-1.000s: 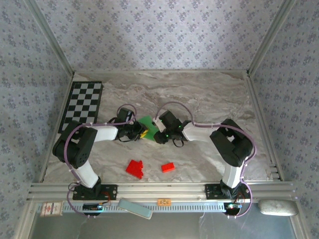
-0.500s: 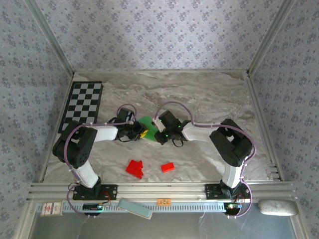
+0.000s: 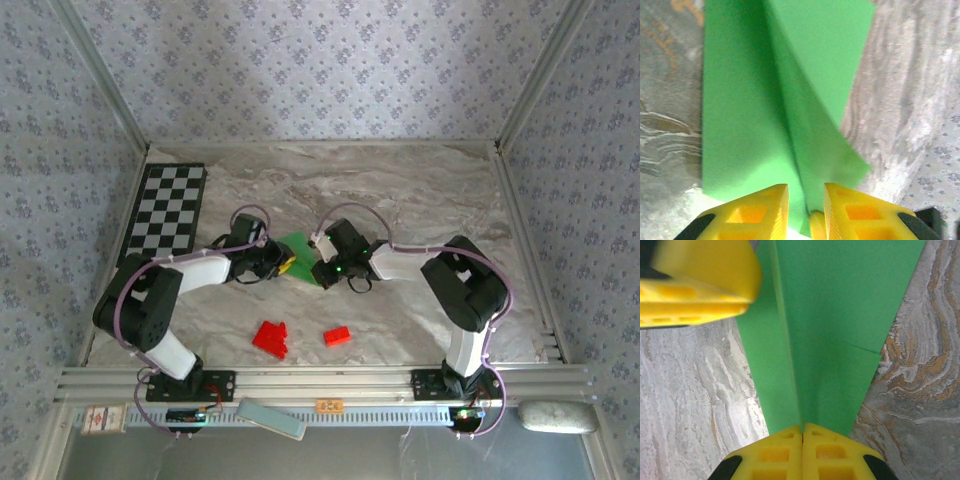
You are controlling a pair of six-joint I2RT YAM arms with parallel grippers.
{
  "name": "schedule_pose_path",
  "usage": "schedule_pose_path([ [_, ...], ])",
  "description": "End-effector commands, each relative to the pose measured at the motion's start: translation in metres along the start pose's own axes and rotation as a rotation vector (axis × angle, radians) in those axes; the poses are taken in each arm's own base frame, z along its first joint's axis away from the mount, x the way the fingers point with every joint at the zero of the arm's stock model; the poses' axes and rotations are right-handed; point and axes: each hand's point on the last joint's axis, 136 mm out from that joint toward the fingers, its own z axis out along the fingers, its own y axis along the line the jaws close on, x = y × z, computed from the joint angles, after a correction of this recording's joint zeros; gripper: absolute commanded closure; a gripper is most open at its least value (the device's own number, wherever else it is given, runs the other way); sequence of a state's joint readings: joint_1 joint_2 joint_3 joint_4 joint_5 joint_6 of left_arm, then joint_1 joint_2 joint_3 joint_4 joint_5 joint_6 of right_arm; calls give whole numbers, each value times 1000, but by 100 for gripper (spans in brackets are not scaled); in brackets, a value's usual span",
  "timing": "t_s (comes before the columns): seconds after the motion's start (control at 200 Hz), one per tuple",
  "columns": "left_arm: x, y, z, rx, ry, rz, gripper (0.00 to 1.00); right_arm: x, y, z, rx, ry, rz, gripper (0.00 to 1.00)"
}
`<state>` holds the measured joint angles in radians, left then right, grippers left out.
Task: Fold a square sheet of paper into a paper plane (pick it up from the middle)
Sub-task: Fourth fold the wing at the center of the table.
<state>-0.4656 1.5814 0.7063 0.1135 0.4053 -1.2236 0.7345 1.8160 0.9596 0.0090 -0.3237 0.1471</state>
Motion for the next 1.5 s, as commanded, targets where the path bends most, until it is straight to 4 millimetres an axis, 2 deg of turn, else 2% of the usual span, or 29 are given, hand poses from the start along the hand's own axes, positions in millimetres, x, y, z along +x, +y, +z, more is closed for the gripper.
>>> schedule_pose_path([
  [0.0, -1, 0, -8, 27, -28, 28, 75, 11, 3, 8, -66, 24, 57, 95],
  [0.435, 6, 7, 2, 68, -1, 14, 74, 17, 0, 14, -129, 41, 143, 96],
  [0.84, 5, -5, 11, 95, 25, 36, 75, 15, -11, 11, -230, 8, 275, 96],
  [1.174, 2, -15, 14, 108, 32, 64, 72, 15, -17, 11, -277, -5, 326, 96],
  [1.494, -1, -12, 21, 72, 41, 100, 70, 15, -19, 11, -290, -6, 339, 96],
])
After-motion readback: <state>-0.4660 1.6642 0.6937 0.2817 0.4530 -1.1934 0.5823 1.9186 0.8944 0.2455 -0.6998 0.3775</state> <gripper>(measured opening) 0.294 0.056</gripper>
